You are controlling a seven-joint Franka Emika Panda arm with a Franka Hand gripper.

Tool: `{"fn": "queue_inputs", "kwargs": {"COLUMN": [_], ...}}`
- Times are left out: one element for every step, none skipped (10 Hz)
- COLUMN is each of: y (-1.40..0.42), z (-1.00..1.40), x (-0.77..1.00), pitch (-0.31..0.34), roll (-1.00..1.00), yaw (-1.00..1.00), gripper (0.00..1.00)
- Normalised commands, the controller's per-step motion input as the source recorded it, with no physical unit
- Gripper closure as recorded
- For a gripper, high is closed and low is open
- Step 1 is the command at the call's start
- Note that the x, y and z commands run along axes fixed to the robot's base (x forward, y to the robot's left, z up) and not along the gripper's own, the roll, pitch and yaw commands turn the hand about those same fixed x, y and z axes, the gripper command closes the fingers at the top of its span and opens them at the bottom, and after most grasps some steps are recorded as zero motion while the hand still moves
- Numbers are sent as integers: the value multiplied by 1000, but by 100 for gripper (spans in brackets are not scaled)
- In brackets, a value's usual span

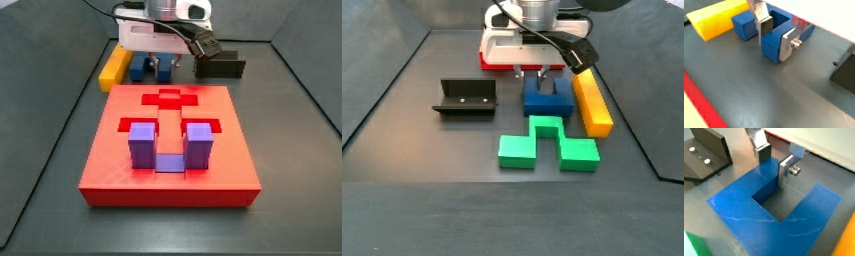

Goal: Pick up the blue object. Move up. Place the blue object on the fixture. Regrasp the blue object. Move to above the board. Insert the blue object.
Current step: Move up, then place the blue object on the fixture.

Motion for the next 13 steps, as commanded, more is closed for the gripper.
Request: {"fn": "queue_inputs", "kwargs": {"y": [0, -19, -26, -6, 0, 66, 94, 177, 163, 140, 140, 140, 146], "z": [833, 793, 647, 248, 0, 57, 251, 274, 286, 271, 237, 234, 274], "x": [0, -13, -39, -11, 0, 23, 120, 223, 254, 303, 443, 491, 531], "pitch": [0, 14, 23, -6, 0, -269, -414, -597, -594, -569, -471, -403, -254], "roll": [0, -4, -15, -42, -6, -523, -820, -1000, -1000, -1000, -966, -909, -820], "yaw": [0, 17, 19, 13, 0, -66, -140, -277, -289, -266, -231, -214, -129], "gripper": [100, 100, 100, 100, 100, 100, 100, 100, 100, 100, 100, 100, 100]}}
